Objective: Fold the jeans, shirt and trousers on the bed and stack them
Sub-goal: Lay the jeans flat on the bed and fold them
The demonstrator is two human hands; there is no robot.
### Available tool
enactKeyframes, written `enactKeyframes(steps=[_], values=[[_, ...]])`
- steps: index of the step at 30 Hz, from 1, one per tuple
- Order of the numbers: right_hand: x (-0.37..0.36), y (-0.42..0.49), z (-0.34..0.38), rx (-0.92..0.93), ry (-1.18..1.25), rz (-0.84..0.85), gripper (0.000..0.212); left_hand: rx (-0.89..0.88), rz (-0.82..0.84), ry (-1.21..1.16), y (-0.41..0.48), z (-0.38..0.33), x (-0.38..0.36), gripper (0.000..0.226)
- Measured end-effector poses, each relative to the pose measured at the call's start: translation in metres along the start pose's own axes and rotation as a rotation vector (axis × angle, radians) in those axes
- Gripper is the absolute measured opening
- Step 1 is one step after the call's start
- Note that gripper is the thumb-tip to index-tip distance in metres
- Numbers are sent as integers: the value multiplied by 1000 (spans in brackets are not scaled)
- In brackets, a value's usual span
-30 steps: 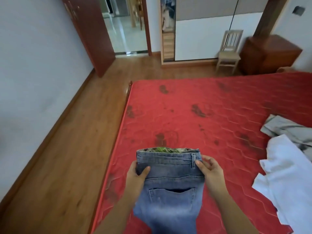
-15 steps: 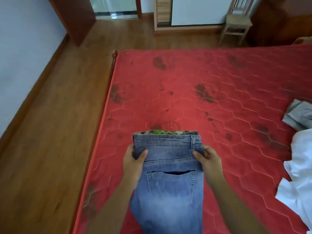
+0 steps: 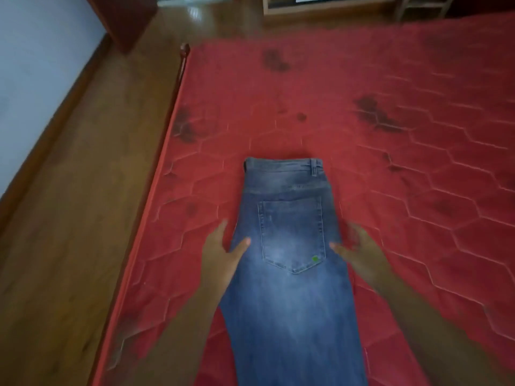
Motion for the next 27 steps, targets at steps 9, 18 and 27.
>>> enactKeyframes(steps=[9, 18, 27], values=[[-31, -103, -84, -104, -98, -131, 57, 282, -238, -133, -97, 85, -10, 52], [-30, -94, -76, -141, -120, -148, 48, 297, -334, -156, -48, 58, -7, 31], [-24, -101, -83, -89, -245, -173, 40, 269, -300, -29, -71, 84, 6, 32]])
Point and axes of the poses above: each hand's wrist, its own y-axis towards the middle knuckle, its own x-axis out of the back of the hand, z = x × y, the point moved 1 cm from there along y, towards the middle knuckle, and after that the axes turned 3 degrees about x, right-handed, at the moved point
